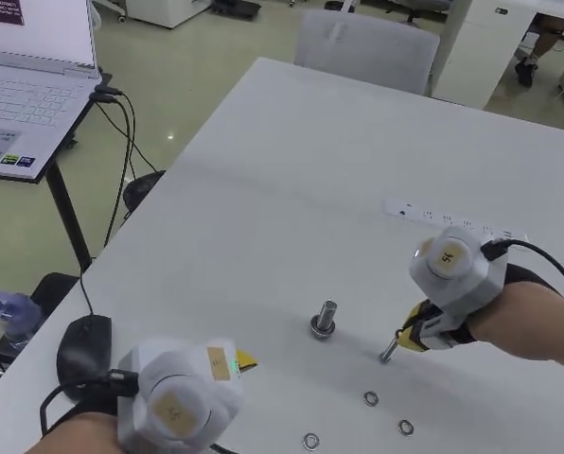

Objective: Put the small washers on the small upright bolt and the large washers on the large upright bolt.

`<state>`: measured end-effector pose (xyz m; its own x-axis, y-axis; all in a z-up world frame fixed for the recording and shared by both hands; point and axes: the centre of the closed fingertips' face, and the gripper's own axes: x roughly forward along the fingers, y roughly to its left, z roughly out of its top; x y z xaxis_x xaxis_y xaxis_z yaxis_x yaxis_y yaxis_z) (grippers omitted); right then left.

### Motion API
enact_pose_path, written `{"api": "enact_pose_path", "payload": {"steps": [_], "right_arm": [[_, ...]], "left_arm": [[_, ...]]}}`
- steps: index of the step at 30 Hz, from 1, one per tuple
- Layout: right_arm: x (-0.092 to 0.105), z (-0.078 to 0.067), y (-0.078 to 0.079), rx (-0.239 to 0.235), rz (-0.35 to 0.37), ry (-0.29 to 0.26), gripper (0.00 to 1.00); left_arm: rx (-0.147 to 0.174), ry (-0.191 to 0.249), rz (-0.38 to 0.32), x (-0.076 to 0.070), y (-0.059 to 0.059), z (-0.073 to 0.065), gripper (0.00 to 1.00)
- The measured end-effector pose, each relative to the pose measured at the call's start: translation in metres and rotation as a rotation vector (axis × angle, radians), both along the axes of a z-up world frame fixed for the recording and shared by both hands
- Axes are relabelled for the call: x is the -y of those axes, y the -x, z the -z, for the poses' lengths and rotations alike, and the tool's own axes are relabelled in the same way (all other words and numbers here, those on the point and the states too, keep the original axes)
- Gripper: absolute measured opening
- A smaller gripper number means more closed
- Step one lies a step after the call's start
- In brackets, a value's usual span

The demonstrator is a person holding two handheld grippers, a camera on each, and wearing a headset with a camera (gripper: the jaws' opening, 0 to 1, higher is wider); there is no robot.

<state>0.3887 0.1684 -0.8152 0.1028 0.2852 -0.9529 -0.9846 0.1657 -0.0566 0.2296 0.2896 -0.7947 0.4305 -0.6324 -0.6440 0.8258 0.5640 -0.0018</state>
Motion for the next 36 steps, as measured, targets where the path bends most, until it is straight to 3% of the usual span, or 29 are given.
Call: {"api": "enact_pose_path", "payload": {"steps": [14,18,36], "right_arm": [[-0.002,0.014,0.003,-0.016,-0.025,0.034,0.13],[-0.002,0.018,0.003,-0.021,-0.028,0.045,0.13],[0.002,0.048,0.008,-0.049,-0.04,0.08,0.13]], "left_arm": [[-0.005,0.002,-0.016,-0.003,0.0,0.001,0.73],[-0.024,0.013,-0.031,-0.004,0.001,0.003,0.73],[-0.036,0.004,-0.032,-0.006,0.004,0.009,0.72]]}}
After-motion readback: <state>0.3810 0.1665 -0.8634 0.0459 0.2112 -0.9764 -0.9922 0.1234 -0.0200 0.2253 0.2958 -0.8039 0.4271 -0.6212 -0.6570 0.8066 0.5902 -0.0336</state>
